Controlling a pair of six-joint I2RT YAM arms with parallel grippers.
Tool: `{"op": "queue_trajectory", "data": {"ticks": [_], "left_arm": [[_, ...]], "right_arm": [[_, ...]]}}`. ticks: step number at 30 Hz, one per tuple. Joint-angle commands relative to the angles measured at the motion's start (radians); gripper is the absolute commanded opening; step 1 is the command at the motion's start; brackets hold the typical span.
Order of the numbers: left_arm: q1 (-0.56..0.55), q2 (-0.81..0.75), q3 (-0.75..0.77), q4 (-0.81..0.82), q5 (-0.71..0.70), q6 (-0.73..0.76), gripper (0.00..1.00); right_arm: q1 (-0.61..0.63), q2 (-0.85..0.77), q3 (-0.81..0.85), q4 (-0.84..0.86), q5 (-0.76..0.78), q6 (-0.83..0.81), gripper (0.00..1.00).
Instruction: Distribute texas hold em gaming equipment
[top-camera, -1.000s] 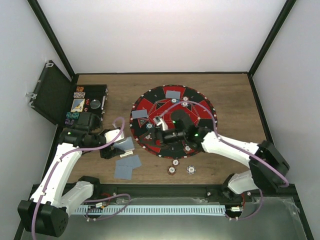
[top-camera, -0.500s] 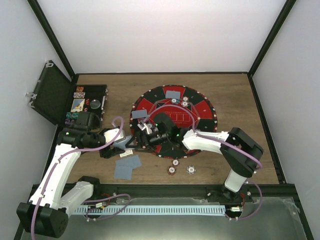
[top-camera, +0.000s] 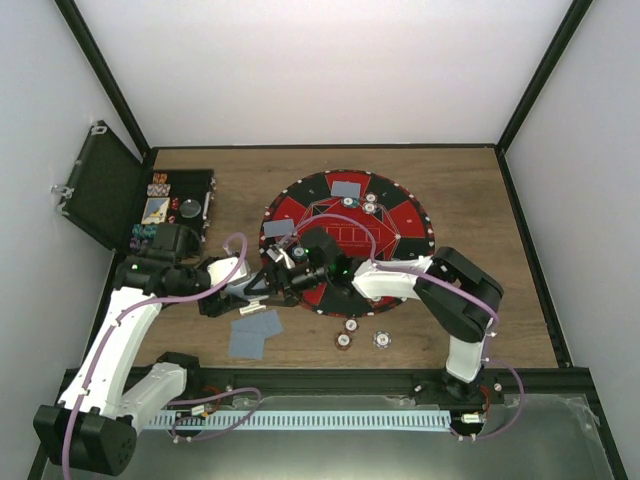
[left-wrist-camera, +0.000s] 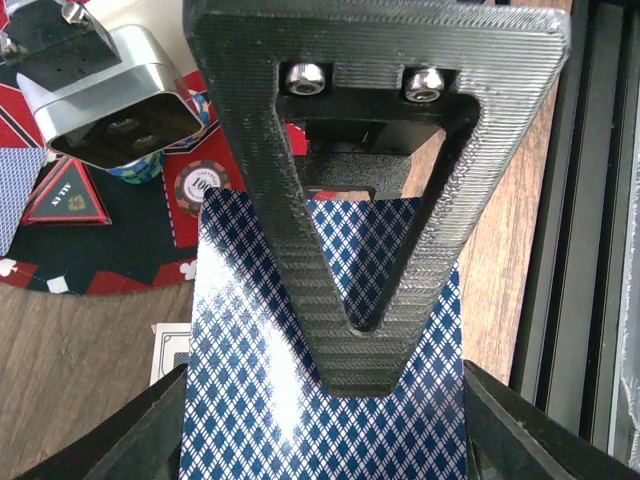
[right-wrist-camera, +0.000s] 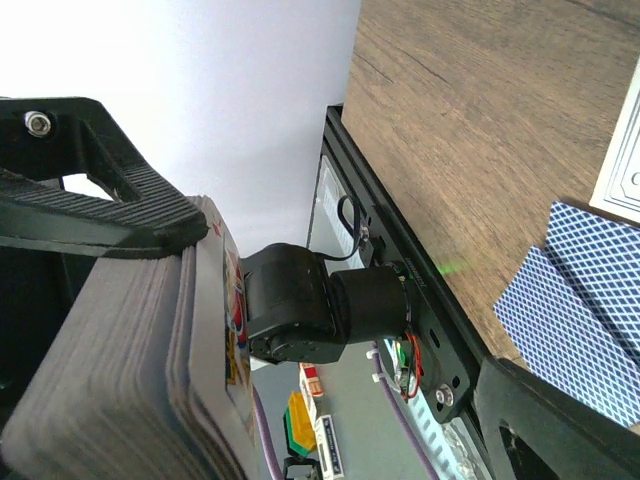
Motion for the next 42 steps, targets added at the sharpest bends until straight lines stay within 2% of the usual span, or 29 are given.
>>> {"op": "queue_trajectory", "data": {"ticks": [1,6,14,23,29,38,42], "left_arm": [[0.001,-0.012,0.015,-0.001,0.041,0.018,0.04],[0.002,-0.002,0.018,0.002,0.040,0.011,0.04],[0.002,-0.009,0.025,0.001,0.049,0.005,0.04],[0.002,0.000,0.016,0.008,0.048,0.008,0.04],[0.002,-0.002,0.010,0.012,0.041,0.009,0.04],[0.002,0.003,0.009,0.013,0.040,0.009,0.04],[0.002,0.009,0.008,0.018,0.041,0.008,0.04]], "right_arm": [[0.009,0.031,0.055,0.057,-0.033,0.025,0.85],[-0.002,0.034,0.071,-0.014,-0.010,-0.018,0.82],[-0.067,-0.038,-0.023,-0.090,0.025,-0.080,0.74],[-0.082,-0.118,-0.073,-0.095,0.046,-0.076,0.58],[-0.082,-0.150,-0.065,-0.115,0.053,-0.081,0.38],[-0.095,-0.199,-0.066,-0.179,0.078,-0.112,0.20],[-0.098,-0.201,-0.035,-0.218,0.075,-0.127,0.07]]}}
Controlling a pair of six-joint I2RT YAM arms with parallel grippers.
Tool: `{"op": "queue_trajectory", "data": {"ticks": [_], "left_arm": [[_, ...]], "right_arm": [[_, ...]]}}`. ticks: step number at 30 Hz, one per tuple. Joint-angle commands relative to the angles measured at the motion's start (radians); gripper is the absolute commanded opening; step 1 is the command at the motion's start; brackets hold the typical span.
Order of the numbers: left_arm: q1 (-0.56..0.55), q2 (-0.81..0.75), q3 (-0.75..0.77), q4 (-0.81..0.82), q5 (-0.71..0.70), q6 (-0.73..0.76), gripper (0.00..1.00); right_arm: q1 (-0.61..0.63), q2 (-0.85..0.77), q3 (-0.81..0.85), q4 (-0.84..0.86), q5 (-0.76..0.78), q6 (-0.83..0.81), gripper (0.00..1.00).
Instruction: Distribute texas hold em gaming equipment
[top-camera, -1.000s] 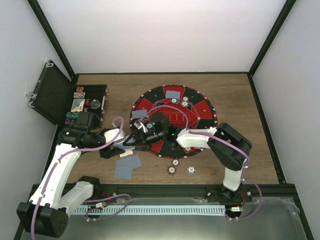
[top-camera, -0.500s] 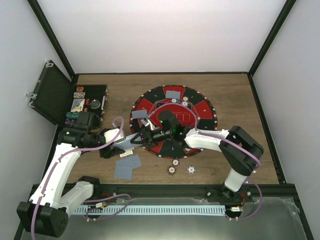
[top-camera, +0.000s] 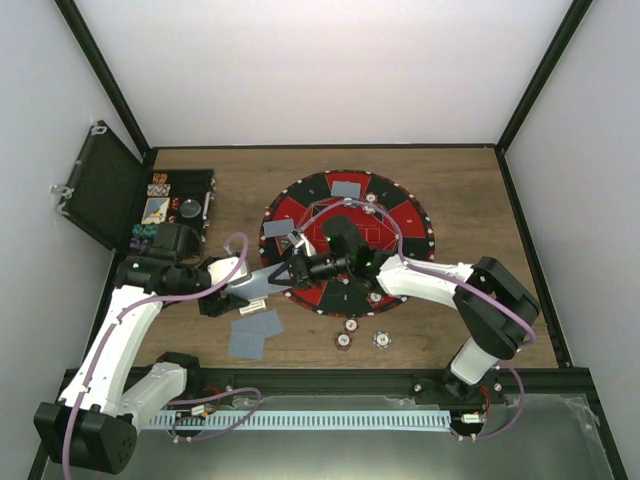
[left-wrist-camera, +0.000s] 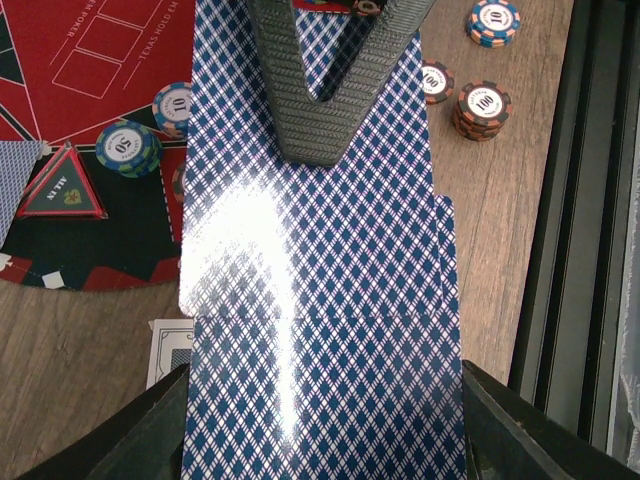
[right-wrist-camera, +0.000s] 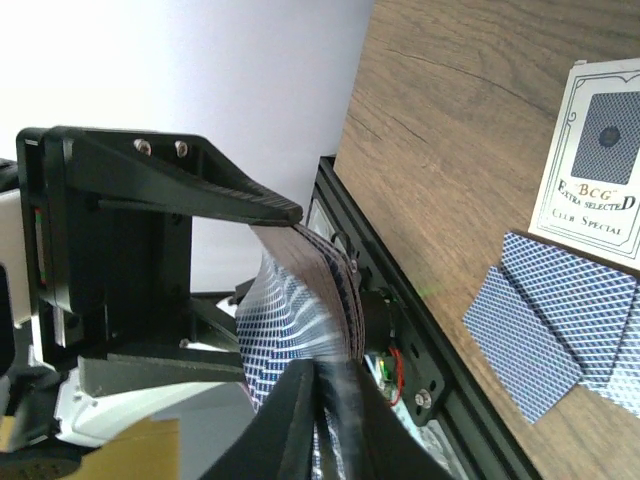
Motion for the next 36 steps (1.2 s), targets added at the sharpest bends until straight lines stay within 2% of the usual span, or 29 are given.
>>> {"op": "queue_trajectory", "data": {"ticks": [1,4,8,13,17,22,31,36], "left_arm": [[0.002,0.002,0.010,0.022,0.049,0.007,0.04],[0.001,0.000,0.009,0.019,0.046,0.008,0.04],[0.002,-0.005,0.008,0.019,0.038,0.011,0.04],[0.002,0.000,0.011,0.016,0.034,0.013,0.04],[0.001,-0.003,0.014,0.012,0.032,0.013,0.04],[0.002,-0.003,0.019,0.006,0.038,0.012,0.04],[0.001,0.005,0.025,-0.005,0.042,0.007,0.04],[0.002,0.007,0.031,-0.007,0.034,0.010,0.04]], "right_arm": [[-0.012,-0.021,0.032,-0.098,0.023,-0.037,0.05],[-0.025,-0.036,0.034,-0.127,0.026,-0.055,0.01],[-0.073,-0.075,0.012,-0.135,0.005,-0.070,0.01],[-0.187,-0.100,0.001,-0.111,-0.076,-0.069,0.01],[-0.274,-0.053,0.052,-0.143,-0.128,-0.111,0.01],[-0.336,0.130,0.202,-0.236,-0.137,-0.202,0.01],[-0.338,0.604,0.650,-0.377,-0.098,-0.255,0.01],[-0.333,0.714,0.780,-0.448,-0.046,-0.265,0.02]]}}
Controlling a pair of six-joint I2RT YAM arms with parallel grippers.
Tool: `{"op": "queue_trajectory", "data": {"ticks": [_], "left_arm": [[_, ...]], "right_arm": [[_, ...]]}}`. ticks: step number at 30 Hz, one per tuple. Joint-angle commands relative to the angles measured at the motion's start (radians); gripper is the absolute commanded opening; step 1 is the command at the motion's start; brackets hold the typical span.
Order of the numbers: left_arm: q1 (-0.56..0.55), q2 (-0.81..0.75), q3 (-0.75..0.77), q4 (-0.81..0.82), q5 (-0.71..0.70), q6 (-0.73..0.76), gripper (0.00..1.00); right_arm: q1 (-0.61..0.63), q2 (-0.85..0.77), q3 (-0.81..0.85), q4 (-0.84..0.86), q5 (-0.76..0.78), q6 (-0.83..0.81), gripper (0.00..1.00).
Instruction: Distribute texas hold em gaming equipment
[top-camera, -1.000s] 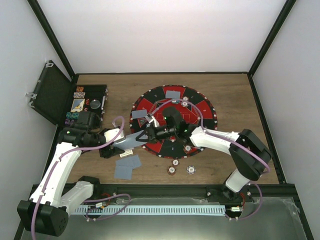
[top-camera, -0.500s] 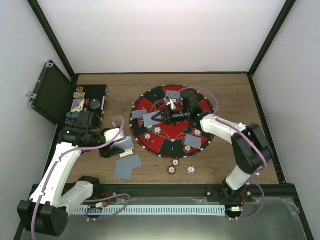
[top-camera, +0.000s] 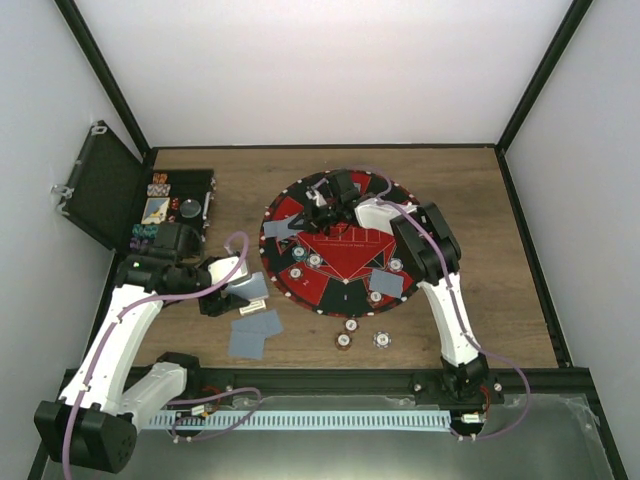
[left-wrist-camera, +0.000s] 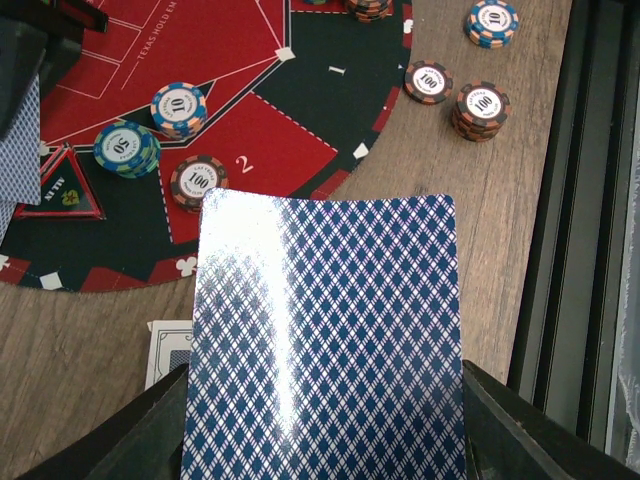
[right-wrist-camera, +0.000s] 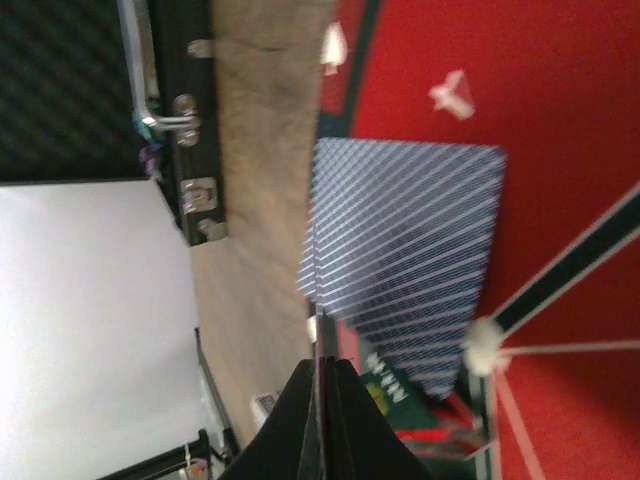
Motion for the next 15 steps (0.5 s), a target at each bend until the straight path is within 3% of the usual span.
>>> {"op": "queue_trajectory", "data": {"ticks": [1,6,11,15], "left_arm": [[0.002,0.002,0.029,-0.007,0.036,0.010,0.04],[0.002,0.012,0.026,-0.004,0.045,0.011,0.04],[0.001,0.014,0.030,-0.006,0.050,0.006,0.04],[0.001,0.009,0.038,-0.014,0.048,0.005,0.04]], "right_arm": [[0.006,0.044,0.106,-0.107,0.051,-0.037,0.02],[0.007,0.040,0.143,-0.205,0.091,-0.111,0.18],[0.005,0.003,0.172,-0.320,0.160,-0.198,0.44],[0.005,-0.038,0.180,-0.423,0.263,-0.253,0.53]]}}
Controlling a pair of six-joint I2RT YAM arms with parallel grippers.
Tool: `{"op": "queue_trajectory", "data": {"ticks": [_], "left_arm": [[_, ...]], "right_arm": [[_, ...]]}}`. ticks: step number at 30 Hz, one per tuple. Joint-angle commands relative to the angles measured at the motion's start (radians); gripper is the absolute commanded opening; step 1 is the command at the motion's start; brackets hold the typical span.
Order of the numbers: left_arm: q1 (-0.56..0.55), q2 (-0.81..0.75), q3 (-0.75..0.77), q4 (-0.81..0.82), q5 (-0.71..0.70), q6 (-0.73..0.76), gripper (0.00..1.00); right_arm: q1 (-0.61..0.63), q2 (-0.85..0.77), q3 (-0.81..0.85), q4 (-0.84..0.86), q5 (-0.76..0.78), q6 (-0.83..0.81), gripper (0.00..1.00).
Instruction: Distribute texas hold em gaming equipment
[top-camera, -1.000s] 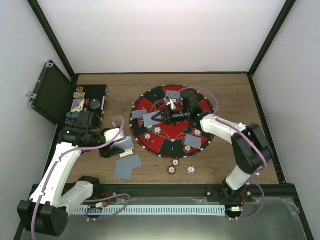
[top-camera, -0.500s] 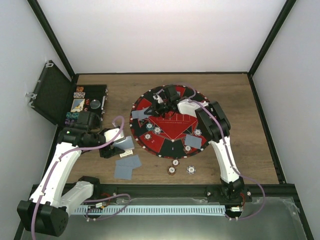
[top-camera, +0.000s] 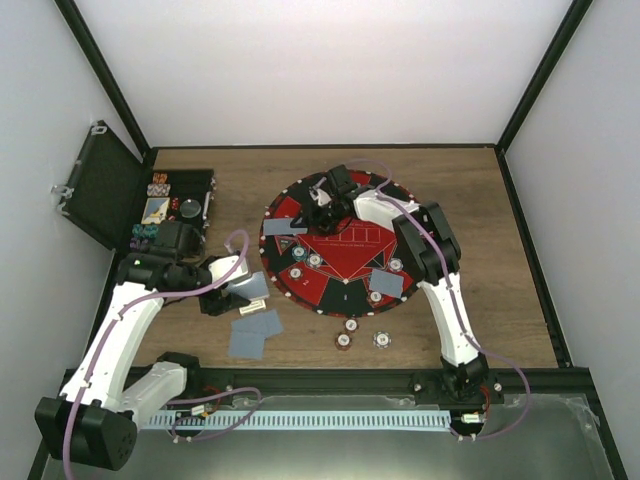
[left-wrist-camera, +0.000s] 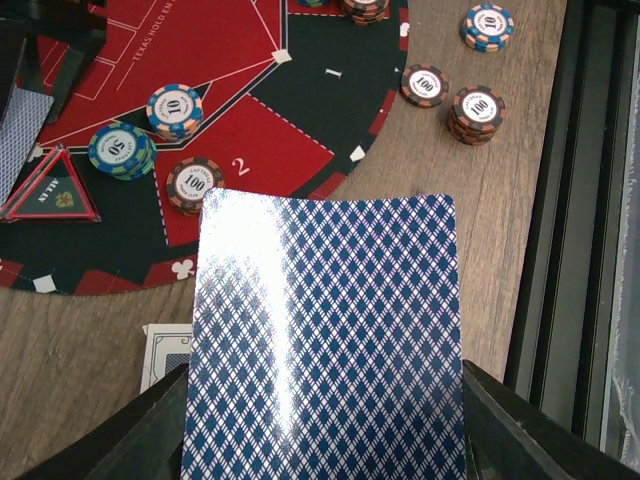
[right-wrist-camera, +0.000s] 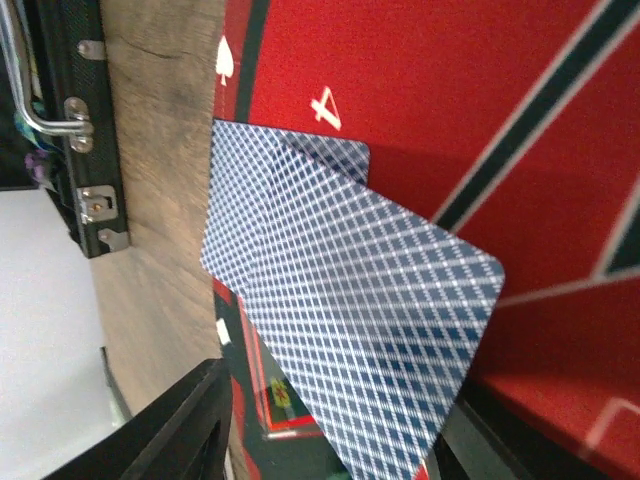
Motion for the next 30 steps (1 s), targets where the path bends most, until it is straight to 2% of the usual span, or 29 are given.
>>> {"op": "queue_trajectory", "data": {"ticks": [1,3,7,10,13,19,25,30], "left_arm": [[0.002,-0.008,0.037,-0.015,0.038,0.006,0.04],[0.001,-0.013,0.040,-0.018,0.036,0.004,0.04],[0.001,-0.023,0.041,-0.018,0.034,0.004,0.04],[0.002,-0.025,0.041,-0.018,0.037,0.002,0.04],[0.001,-0.027,0.042,-0.018,0.036,0.002,0.04],[0.001,-0.034,0.035,-0.017,0.035,0.010,0.04],[0.001,-0.025,0.037,-0.013,0.043,0.010,0.04],[0.002,-0.028,0.039,-0.013,0.046,0.007,0.04]], "right_arm": [[0.005,-0.097,0.045,-0.164,0.137,-0.099,0.55],[0.008,-0.135,0.029,-0.206,0.207,-0.117,0.58],[0.030,-0.263,-0.074,-0.185,0.273,-0.132,0.69],[0.047,-0.362,-0.145,-0.171,0.295,-0.123,0.71],[0.064,-0.473,-0.258,-0.103,0.254,-0.088,0.75],[0.136,-0.741,-0.566,0.176,0.091,0.084,0.95],[0.261,-0.823,-0.701,0.337,0.019,0.207,1.00],[0.341,-0.783,-0.689,0.384,0.013,0.236,1.00]]}}
